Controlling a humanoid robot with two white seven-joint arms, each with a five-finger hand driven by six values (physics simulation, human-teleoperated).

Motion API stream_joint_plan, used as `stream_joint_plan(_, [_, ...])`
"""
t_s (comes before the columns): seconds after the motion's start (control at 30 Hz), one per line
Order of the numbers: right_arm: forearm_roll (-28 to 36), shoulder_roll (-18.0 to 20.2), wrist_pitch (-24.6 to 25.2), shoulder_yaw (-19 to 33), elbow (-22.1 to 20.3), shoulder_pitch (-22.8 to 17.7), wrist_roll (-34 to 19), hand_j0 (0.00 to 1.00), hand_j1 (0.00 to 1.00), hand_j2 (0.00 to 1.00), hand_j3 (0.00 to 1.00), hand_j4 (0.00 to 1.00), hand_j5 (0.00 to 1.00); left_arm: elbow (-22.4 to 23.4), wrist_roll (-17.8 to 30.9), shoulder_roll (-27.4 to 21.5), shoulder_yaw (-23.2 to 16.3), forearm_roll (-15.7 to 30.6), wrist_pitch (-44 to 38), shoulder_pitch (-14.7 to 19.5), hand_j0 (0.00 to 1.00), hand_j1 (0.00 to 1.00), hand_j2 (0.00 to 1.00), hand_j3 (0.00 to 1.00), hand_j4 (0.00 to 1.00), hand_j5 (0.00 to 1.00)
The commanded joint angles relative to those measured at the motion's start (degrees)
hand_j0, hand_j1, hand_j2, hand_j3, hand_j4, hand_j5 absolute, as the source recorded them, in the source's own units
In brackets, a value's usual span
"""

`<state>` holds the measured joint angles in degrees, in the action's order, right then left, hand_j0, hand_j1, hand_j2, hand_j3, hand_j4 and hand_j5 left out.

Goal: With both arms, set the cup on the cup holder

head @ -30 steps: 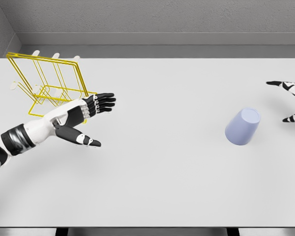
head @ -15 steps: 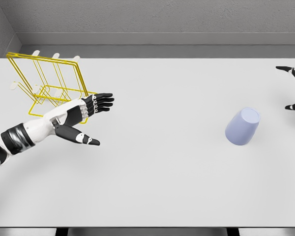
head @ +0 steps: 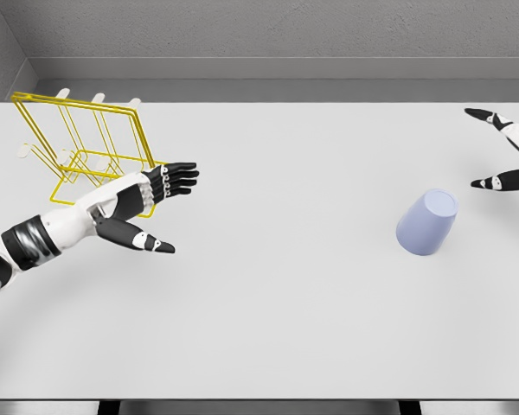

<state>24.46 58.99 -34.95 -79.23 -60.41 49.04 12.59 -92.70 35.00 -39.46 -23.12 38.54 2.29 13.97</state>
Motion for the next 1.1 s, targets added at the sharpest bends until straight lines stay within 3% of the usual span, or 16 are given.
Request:
stream_joint_plan(0.0, [5.77,-0.28,-0.05,-1.36,-0.14,0.0,-0.11,0.99,0.99,0.99,0.99,0.99,0.99,-0.02,0.0,-0.1,0.0,0.4,-0.01,0.0,1.0,1.0,1.0,1.0,1.0,1.0])
stream_joint_plan(0.37, [16.58,1.21,-0.05,-5.93,-1.02,-0.44,-0.11,1.0,1.0,1.0,1.0,1.0,1.0,-0.02,0.0,-0.01,-0.09,0.31,-0.01,0.0,1.0,1.0,1.0,1.0,1.0,1.0])
stream_joint_plan(0.43, [18.43,2.27,-0.05,-7.51,-3.92,-0.44,-0.11,1.0,1.0,1.0,1.0,1.0,1.0,-0.02,0.0,0.17,0.18,-1.19,-0.01,0.09,1.0,1.0,1.0,1.0,1.0,1.0])
stream_joint_plan(0.67, [20.81,5.69,-0.05,-7.43,-6.73,-4.75,-0.02,1.0,1.0,1.0,1.0,1.0,1.0,-0.37,0.0,0.17,0.26,-1.1,0.08,0.35,1.0,1.0,1.0,1.0,1.0,1.0])
stream_joint_plan(1.0, [22.04,8.07,-0.05,-11.03,-11.39,-6.86,0.6,1.0,1.0,1.0,1.0,1.0,1.0,-0.37,0.0,-0.27,0.26,-1.1,0.17,0.26,1.0,1.0,1.0,1.0,1.0,1.0])
stream_joint_plan(1.07, [22.04,8.24,-0.05,-11.12,-11.57,-6.86,2.8,1.0,1.0,1.0,1.0,1.0,1.0,-0.37,0.0,-0.36,0.26,-1.1,0.17,0.35,1.0,1.0,1.0,1.0,1.0,1.0])
